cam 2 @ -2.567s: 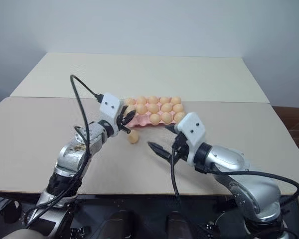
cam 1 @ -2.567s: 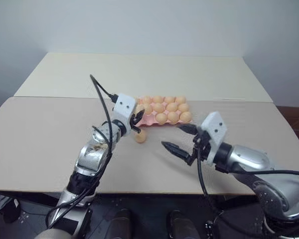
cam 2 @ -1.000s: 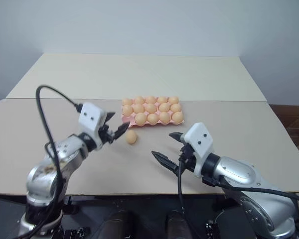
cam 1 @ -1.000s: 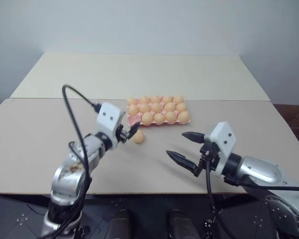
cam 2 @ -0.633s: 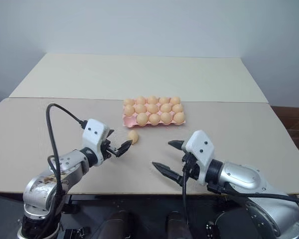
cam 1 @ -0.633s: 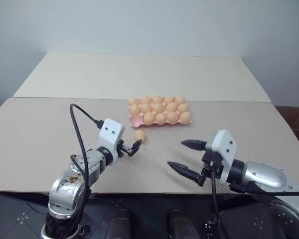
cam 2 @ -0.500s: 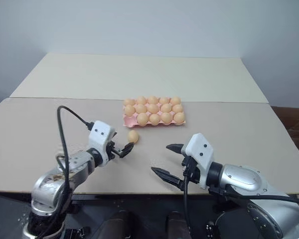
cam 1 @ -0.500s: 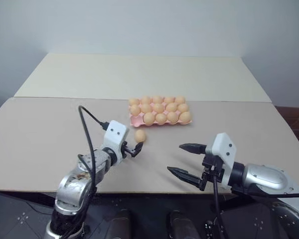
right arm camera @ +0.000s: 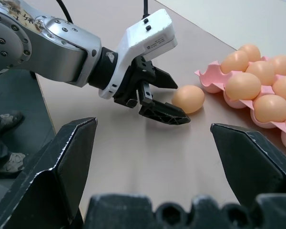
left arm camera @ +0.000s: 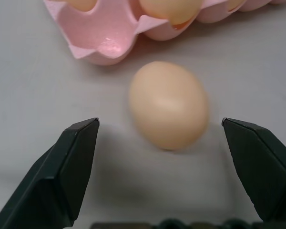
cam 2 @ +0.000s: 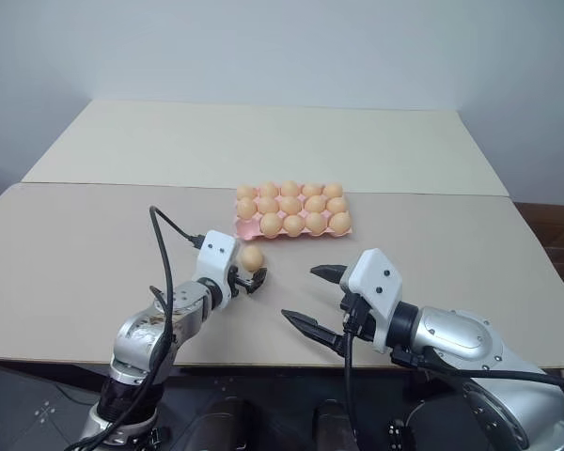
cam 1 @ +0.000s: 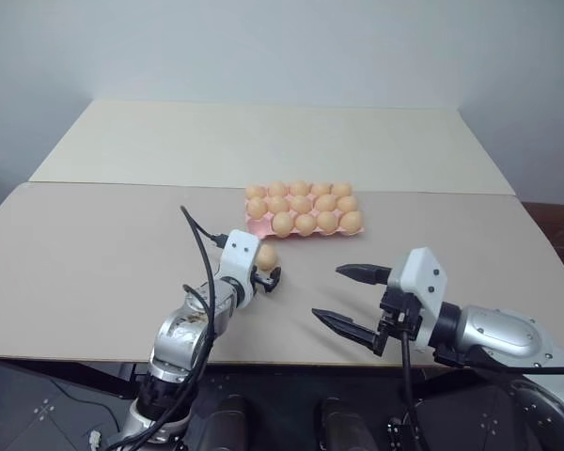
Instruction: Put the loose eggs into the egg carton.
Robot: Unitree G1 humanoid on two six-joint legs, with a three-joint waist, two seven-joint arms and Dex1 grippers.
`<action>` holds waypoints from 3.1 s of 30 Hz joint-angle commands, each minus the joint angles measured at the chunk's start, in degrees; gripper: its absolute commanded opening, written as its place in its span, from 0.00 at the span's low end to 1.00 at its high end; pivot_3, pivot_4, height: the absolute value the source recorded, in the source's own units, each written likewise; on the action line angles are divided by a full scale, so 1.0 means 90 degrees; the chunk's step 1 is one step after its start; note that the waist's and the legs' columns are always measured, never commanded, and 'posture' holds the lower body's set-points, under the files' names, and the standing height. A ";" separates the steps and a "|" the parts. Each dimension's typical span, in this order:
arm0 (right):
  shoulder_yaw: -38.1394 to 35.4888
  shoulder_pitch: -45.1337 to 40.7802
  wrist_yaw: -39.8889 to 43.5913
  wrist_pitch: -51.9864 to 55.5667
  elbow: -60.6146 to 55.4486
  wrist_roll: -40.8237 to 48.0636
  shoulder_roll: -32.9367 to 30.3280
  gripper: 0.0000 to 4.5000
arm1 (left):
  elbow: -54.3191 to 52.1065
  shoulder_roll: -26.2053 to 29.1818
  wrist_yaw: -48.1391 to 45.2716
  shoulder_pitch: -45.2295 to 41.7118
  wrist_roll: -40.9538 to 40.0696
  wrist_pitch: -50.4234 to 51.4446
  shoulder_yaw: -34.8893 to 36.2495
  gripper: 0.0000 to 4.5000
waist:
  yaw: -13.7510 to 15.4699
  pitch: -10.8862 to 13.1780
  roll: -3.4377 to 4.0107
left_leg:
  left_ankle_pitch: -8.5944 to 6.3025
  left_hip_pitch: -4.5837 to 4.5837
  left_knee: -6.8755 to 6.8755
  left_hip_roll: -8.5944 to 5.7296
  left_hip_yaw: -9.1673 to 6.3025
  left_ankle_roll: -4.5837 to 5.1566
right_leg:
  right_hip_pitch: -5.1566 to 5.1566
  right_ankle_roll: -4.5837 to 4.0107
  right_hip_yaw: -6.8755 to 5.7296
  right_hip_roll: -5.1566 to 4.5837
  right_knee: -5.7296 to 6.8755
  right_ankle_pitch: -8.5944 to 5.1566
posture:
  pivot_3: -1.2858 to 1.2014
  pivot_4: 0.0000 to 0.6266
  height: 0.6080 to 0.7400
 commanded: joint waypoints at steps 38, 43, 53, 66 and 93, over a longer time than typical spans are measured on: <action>0.0239 -0.0642 -0.0323 0.0377 0.0031 -0.0086 -0.0199 1.00 | 0.0898 0.1078 -0.0907 -0.1163 0.0489 -0.2124 0.0192 0.33 | 0.0016 0.0000 0.0000 | 0.0000 -0.0002 0.0000 -0.0006 0.0000 0.0000 | 0.0002 0.0000 -0.0008 -0.0010 -0.0004 -0.0001 | 0.52 0.24 1.00; 0.0252 -0.0728 -0.0291 0.0371 0.0058 -0.0120 -0.0245 1.00 | 0.1759 0.0883 -0.0911 -0.1562 0.0611 -0.2572 0.0109 0.33 | 0.0016 0.0001 -0.0002 | 0.0000 -0.0011 0.0000 -0.0009 0.0000 0.0000 | 0.0000 0.0004 -0.0009 -0.0014 -0.0010 0.0000 | 0.52 0.24 1.00; 0.0261 -0.0743 -0.0246 0.0342 0.0047 -0.0176 -0.0292 1.00 | 0.2143 0.0762 -0.1105 -0.1464 0.0833 -0.2833 -0.0094 0.33 | 0.0015 0.0001 -0.0001 | 0.0000 -0.0009 0.0000 -0.0008 0.0001 0.0000 | 0.0000 0.0004 -0.0009 -0.0014 -0.0006 0.0001 | 0.52 0.24 1.00; 0.0236 -0.0651 -0.0202 0.0273 0.0054 -0.0376 -0.0221 1.00 | 0.2342 0.0547 -0.1017 -0.1397 0.0902 -0.3399 0.0107 1.00 | 0.0018 0.0001 -0.0002 | 0.0000 -0.0009 0.0000 -0.0009 0.0001 0.0000 | 0.0000 0.0004 -0.0010 -0.0015 -0.0006 0.0001 | 0.52 0.24 1.00; -0.0427 0.1831 -0.1967 -0.4504 0.2145 -0.3147 0.2944 1.00 | -0.1992 -0.0325 -0.0120 0.2786 -0.0105 -0.3784 0.1958 1.00 | -0.0005 -0.0001 0.0002 | -0.0001 0.0029 -0.0001 0.0001 0.0012 -0.0003 | 0.0025 0.0039 -0.0002 -0.0018 -0.0007 -0.0032 | 0.52 0.24 1.00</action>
